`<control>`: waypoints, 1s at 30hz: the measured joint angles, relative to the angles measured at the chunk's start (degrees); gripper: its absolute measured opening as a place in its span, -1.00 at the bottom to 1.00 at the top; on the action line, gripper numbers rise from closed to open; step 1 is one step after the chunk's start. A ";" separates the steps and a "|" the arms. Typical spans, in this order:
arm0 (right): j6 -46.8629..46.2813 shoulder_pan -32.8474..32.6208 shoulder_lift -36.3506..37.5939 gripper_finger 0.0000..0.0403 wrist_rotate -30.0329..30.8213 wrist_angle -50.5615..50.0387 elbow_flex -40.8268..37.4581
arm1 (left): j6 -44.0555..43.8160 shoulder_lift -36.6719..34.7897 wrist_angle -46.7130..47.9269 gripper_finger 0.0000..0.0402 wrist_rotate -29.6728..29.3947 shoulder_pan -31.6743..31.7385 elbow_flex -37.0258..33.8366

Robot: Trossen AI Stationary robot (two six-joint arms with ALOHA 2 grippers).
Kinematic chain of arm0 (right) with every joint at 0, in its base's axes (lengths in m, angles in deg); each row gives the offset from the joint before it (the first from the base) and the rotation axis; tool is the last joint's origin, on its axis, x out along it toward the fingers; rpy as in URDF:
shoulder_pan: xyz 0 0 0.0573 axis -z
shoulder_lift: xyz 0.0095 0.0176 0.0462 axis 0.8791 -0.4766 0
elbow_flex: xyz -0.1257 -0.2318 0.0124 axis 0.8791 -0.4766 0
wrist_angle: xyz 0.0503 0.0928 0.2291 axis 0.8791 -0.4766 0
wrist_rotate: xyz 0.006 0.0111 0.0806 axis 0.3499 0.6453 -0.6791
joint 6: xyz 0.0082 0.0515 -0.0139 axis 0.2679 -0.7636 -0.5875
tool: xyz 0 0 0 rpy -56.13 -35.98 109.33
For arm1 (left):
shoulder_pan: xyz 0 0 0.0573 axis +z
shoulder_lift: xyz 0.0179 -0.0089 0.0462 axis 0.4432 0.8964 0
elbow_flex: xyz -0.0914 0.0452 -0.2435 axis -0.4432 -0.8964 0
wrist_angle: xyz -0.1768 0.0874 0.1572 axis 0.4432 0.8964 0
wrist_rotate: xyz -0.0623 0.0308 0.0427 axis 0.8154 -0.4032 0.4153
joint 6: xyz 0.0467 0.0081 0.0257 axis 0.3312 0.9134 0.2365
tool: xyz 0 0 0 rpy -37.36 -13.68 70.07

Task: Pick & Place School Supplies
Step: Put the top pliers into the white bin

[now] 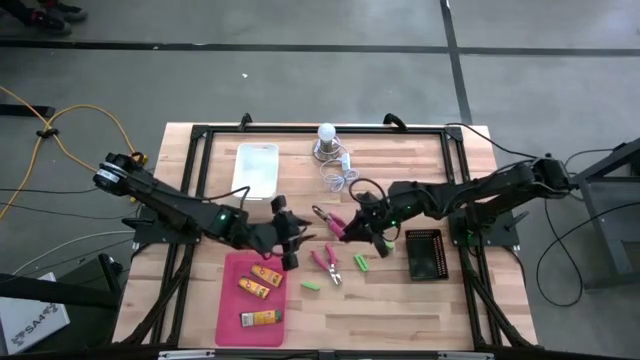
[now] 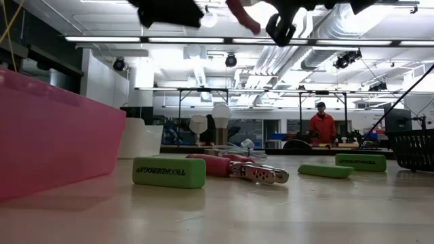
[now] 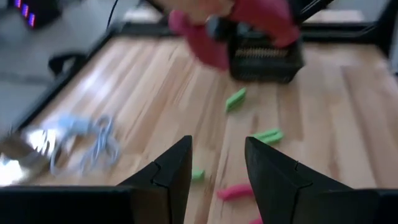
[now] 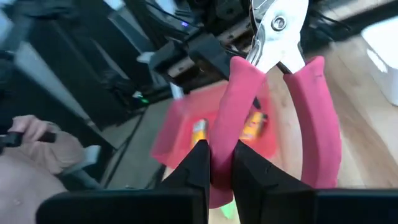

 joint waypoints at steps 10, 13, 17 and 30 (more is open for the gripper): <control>0.01 -1.30 0.02 -0.84 -7.72 10.79 0.02 | 18.32 0.00 -12.99 -0.29 -0.88 -3.82 0.02; -0.02 -2.04 0.02 -0.84 -8.60 11.61 0.02 | 20.82 0.00 -13.90 -0.29 -0.88 -4.03 0.02; 0.02 -3.21 0.02 -0.84 -9.33 14.39 0.00 | 23.56 0.00 -16.33 -0.29 -0.89 -3.85 0.02; 1.76 -3.51 0.02 -0.84 -10.60 16.88 0.00 | 25.64 0.00 -22.82 -0.29 10.26 0.90 0.02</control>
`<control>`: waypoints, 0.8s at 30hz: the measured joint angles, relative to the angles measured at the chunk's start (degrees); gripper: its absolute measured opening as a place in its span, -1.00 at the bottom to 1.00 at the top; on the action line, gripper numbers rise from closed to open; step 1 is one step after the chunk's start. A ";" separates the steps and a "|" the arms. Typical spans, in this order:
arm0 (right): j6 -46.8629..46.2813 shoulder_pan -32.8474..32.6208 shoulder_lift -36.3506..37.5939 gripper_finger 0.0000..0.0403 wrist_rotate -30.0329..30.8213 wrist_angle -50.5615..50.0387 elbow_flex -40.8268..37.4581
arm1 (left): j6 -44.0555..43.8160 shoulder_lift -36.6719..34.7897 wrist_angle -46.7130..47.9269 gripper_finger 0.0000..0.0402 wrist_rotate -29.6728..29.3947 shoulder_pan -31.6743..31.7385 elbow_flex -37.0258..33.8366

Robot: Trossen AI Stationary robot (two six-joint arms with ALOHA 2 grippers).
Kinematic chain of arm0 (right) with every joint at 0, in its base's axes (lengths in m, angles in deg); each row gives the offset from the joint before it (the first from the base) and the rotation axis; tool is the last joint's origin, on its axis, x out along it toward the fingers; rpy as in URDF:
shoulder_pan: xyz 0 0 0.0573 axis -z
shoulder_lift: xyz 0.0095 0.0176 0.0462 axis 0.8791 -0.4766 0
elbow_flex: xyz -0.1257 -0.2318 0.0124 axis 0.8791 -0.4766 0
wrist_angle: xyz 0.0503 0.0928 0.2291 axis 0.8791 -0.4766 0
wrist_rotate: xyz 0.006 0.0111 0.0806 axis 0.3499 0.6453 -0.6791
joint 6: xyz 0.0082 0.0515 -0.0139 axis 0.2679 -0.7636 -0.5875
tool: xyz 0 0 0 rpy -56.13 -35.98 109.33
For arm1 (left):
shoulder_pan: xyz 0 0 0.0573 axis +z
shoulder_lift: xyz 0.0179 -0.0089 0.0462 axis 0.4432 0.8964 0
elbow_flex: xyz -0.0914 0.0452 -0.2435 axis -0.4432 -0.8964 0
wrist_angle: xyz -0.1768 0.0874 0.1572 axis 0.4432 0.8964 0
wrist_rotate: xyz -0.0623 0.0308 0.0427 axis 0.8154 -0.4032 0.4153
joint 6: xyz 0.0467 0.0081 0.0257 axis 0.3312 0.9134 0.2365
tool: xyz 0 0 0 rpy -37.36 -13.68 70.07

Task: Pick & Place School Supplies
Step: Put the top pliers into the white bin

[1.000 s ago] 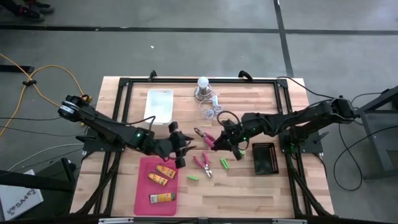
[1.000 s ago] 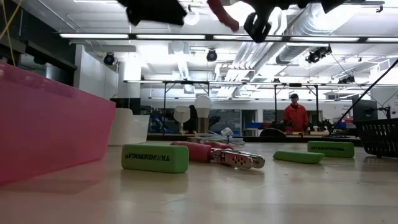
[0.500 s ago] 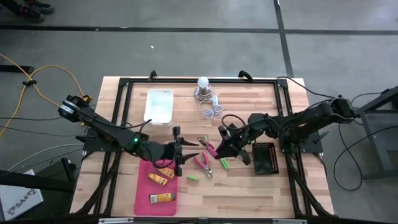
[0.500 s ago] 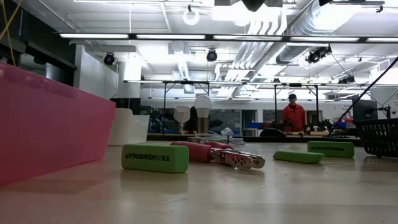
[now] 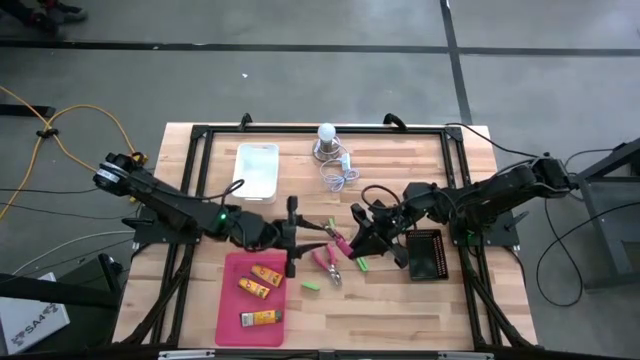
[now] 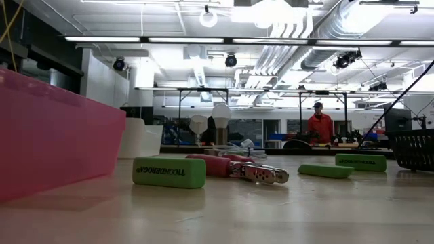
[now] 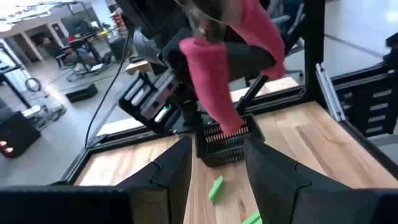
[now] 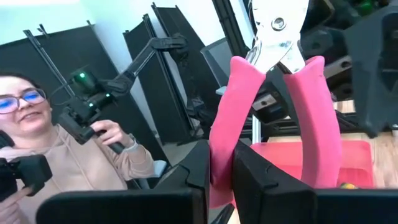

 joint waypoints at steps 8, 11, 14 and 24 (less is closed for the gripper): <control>2.64 0.00 0.00 -0.84 -0.14 -0.05 0.00 | -0.50 0.57 -3.66 -0.29 7.09 3.25 0.00; 3.14 0.02 0.00 -0.84 0.00 -0.03 0.00 | -1.26 1.26 -4.99 -0.29 8.25 4.22 0.00; 4.27 0.00 0.00 -0.84 1.74 -0.04 0.00 | -2.69 1.29 -5.33 -0.29 8.90 4.75 -0.02; 7.62 0.02 0.00 -0.84 6.12 -0.59 0.00 | -4.70 1.27 -7.89 -0.29 8.82 4.91 -0.02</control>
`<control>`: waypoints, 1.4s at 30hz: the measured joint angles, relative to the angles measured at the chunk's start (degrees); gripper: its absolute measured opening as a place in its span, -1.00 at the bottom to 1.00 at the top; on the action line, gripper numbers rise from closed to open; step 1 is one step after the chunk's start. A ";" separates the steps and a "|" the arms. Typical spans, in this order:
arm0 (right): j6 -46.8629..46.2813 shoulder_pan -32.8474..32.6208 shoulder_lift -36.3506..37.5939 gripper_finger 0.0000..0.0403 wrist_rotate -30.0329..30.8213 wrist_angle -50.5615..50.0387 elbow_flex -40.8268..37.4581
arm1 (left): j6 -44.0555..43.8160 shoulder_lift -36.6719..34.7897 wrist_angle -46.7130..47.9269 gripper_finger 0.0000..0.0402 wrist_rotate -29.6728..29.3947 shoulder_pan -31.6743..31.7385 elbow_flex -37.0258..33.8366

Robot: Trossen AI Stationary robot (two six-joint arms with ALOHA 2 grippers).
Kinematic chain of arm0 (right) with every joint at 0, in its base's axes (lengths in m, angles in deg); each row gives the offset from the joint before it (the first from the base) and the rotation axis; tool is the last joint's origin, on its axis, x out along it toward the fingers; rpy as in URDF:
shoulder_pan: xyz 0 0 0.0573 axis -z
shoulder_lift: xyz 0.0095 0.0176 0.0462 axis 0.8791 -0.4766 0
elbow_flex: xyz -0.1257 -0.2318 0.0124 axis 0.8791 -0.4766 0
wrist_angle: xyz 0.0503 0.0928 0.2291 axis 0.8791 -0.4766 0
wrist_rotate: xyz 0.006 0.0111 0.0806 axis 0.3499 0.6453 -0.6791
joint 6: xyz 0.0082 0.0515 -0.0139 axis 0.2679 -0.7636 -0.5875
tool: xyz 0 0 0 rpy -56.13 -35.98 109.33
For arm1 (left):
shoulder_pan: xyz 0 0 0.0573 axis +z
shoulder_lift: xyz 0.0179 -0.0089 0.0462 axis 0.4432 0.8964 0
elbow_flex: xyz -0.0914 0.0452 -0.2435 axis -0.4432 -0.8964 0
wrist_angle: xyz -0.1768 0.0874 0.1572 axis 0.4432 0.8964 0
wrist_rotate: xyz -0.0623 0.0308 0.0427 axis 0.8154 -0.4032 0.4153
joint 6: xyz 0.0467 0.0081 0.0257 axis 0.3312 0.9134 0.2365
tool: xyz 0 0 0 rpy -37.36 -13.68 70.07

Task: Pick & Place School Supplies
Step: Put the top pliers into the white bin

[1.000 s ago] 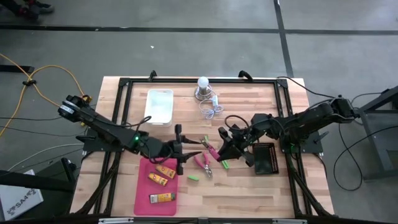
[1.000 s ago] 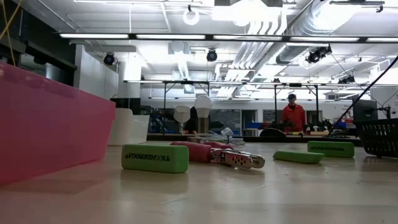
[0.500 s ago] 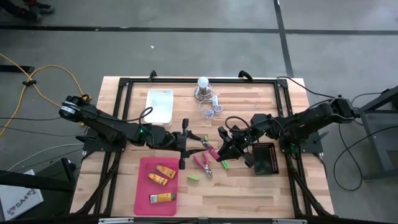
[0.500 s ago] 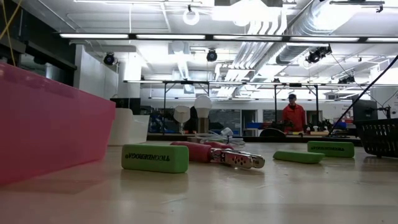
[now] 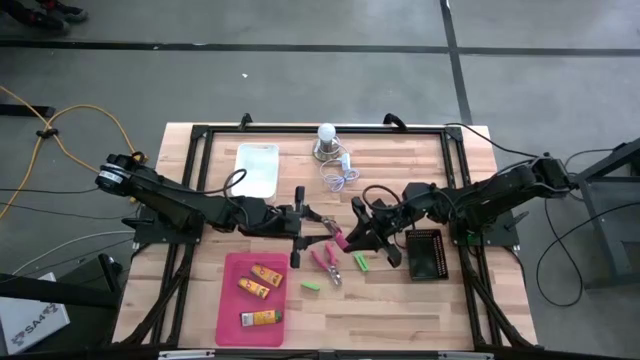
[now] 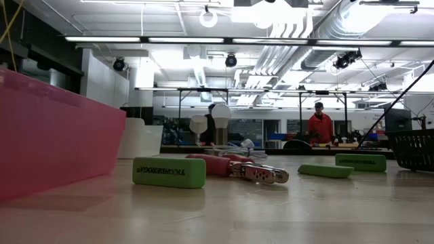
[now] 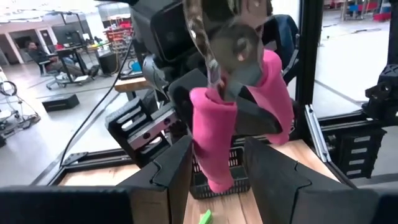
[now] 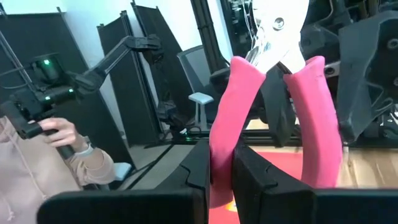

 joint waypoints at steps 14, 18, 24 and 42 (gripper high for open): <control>2.38 0.15 0.00 -0.85 3.21 0.10 0.00 | -2.71 0.00 -0.87 -0.29 -2.63 1.85 0.00; 2.80 0.32 0.00 -0.85 4.27 0.19 0.00 | -3.39 0.00 -0.86 -0.38 -2.99 1.94 0.00; 3.62 0.92 0.00 -0.85 4.87 0.13 0.00 | -3.45 0.00 -0.89 -0.69 -3.28 1.95 0.00; 3.30 0.85 -0.02 -0.61 7.16 -0.05 0.00 | -3.89 -0.02 -0.01 -0.77 -2.99 1.75 0.00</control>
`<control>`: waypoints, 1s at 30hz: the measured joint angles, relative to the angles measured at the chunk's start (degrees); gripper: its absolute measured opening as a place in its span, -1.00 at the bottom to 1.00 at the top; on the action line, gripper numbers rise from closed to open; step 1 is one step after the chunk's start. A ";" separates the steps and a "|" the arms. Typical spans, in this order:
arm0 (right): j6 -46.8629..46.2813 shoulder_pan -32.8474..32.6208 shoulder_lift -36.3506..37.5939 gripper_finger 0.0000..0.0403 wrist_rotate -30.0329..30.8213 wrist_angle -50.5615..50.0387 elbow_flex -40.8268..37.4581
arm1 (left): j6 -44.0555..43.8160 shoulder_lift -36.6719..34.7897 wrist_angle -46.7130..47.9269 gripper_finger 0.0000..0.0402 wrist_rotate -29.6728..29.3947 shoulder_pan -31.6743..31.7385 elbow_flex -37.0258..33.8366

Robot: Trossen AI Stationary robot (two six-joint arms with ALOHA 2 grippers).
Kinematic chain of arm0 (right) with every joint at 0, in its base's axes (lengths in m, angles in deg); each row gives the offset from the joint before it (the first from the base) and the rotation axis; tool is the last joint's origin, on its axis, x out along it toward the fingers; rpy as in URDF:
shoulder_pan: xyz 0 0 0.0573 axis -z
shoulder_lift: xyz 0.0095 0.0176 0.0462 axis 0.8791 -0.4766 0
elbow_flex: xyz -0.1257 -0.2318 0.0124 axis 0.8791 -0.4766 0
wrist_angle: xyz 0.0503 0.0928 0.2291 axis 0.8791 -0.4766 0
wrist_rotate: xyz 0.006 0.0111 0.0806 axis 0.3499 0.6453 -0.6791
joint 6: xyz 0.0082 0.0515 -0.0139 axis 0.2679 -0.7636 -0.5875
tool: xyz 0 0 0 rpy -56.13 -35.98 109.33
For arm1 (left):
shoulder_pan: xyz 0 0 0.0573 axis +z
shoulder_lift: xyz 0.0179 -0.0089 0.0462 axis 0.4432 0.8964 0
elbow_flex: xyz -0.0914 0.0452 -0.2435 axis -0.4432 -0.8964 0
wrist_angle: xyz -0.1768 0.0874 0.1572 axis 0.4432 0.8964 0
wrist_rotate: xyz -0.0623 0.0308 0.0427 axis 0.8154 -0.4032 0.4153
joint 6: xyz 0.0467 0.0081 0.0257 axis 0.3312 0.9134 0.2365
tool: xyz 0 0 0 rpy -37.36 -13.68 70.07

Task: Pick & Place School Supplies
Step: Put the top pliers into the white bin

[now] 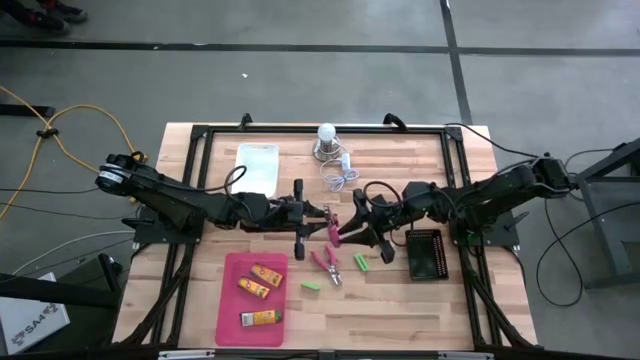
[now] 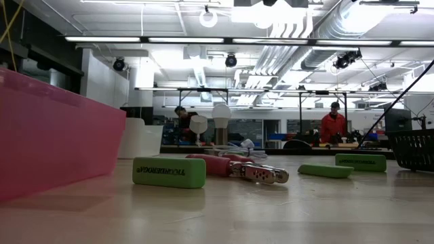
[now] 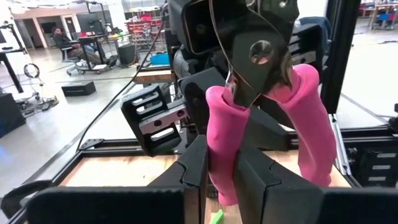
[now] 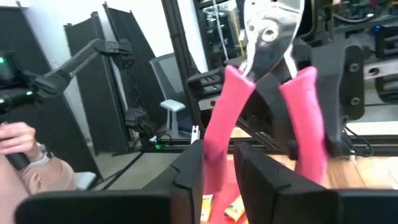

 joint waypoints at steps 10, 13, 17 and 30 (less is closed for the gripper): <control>0.08 0.11 0.02 -0.30 2.69 -5.08 0.04 | -2.53 0.00 3.56 -0.78 -5.09 -0.16 -0.09; -1.18 0.11 0.02 -0.24 3.99 -8.16 0.04 | -3.81 0.00 5.52 -0.78 -8.85 -0.15 -0.09; -1.41 0.07 0.02 -0.20 7.17 -13.24 0.04 | -7.22 -0.82 9.29 -0.78 -11.70 -0.12 -0.09; -7.22 -0.53 0.02 -0.23 9.12 -20.22 0.02 | -24.86 -10.79 42.90 -0.78 -16.96 8.32 -0.08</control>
